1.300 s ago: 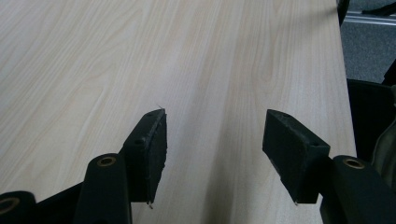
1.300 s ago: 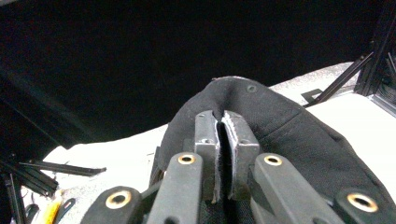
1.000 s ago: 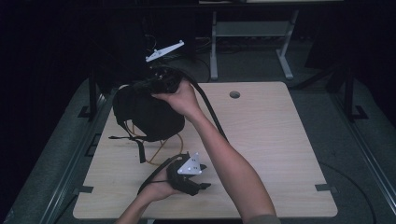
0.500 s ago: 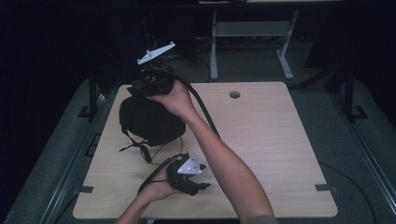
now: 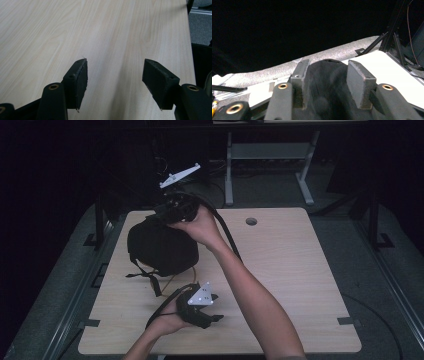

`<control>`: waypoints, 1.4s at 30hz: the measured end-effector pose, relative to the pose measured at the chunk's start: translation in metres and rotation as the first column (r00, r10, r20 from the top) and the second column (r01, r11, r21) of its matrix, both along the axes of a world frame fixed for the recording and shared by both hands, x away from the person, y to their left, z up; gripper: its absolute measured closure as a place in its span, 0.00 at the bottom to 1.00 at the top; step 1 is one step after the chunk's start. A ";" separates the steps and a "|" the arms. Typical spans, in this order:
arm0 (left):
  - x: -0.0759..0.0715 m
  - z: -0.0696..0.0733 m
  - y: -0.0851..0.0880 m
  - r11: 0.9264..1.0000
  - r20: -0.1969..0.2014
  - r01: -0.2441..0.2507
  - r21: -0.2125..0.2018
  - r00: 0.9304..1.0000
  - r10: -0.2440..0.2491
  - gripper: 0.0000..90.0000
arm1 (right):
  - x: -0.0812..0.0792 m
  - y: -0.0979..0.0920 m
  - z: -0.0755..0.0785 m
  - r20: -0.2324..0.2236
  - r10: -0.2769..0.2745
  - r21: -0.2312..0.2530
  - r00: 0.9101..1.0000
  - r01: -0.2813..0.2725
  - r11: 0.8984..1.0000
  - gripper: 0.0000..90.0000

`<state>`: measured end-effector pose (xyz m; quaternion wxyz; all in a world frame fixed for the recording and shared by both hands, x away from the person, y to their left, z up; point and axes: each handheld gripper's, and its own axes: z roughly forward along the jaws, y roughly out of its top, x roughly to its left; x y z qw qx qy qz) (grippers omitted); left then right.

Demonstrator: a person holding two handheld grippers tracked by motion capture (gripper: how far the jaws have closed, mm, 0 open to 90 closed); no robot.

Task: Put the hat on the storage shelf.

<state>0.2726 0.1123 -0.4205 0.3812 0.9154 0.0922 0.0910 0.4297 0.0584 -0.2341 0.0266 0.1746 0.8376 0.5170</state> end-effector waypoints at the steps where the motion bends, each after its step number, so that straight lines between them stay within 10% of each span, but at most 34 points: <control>1: 0.001 0.000 0.001 1.000 0.002 0.002 0.008 1.000 -0.002 0.40 | -0.001 -0.003 0.000 -0.002 -0.006 0.003 1.000 0.006 1.000 0.57; 42: 0.003 -0.005 0.002 0.999 -0.016 -0.048 0.002 0.999 0.048 0.33 | -0.018 -0.102 -0.005 -0.031 -0.088 -0.022 0.996 0.088 0.996 0.34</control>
